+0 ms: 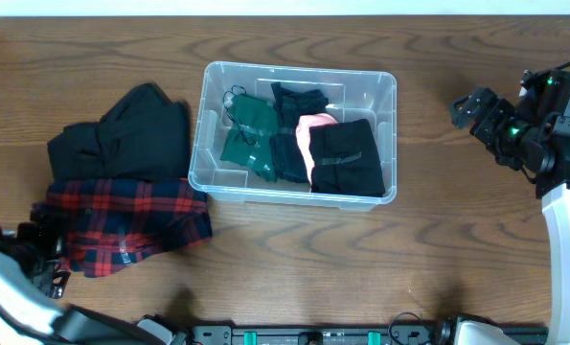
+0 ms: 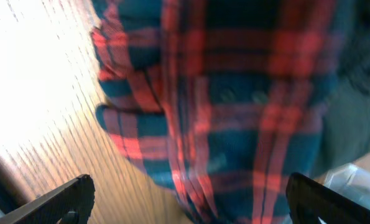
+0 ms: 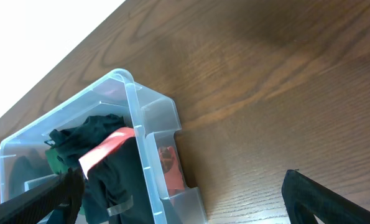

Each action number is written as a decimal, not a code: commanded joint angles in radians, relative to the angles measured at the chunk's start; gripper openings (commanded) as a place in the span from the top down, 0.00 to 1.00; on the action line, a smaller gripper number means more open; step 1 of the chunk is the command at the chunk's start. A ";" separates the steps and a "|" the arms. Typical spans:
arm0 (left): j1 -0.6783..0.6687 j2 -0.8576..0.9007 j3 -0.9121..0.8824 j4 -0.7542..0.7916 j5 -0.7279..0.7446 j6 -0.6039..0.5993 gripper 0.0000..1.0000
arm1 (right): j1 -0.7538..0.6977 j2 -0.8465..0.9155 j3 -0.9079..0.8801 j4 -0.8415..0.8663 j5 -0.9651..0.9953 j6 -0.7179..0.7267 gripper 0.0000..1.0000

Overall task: Pack container
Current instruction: 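Grasp the red plaid shirt with the left gripper, then lift the plaid shirt and drop it into the bin, then grasp the black garment with the left gripper and lift it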

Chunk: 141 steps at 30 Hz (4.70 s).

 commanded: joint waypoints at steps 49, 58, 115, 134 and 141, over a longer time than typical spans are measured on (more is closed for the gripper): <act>-0.073 -0.274 0.272 -0.149 0.565 0.111 0.94 | -0.005 0.001 -0.001 0.000 -0.005 -0.007 0.01; -0.374 -0.447 0.330 0.348 0.778 -0.353 0.94 | -0.005 0.001 -0.001 -0.001 -0.005 -0.007 0.01; -1.329 -0.034 0.325 0.266 -0.528 -0.328 0.14 | -0.005 0.001 -0.001 0.000 -0.005 -0.007 0.01; -0.360 0.320 0.325 0.068 -0.102 -0.087 0.02 | -0.005 0.001 -0.001 0.000 -0.005 -0.007 0.01; -0.245 0.514 0.325 0.198 0.022 0.075 0.02 | -0.005 0.001 -0.001 -0.001 -0.005 -0.007 0.01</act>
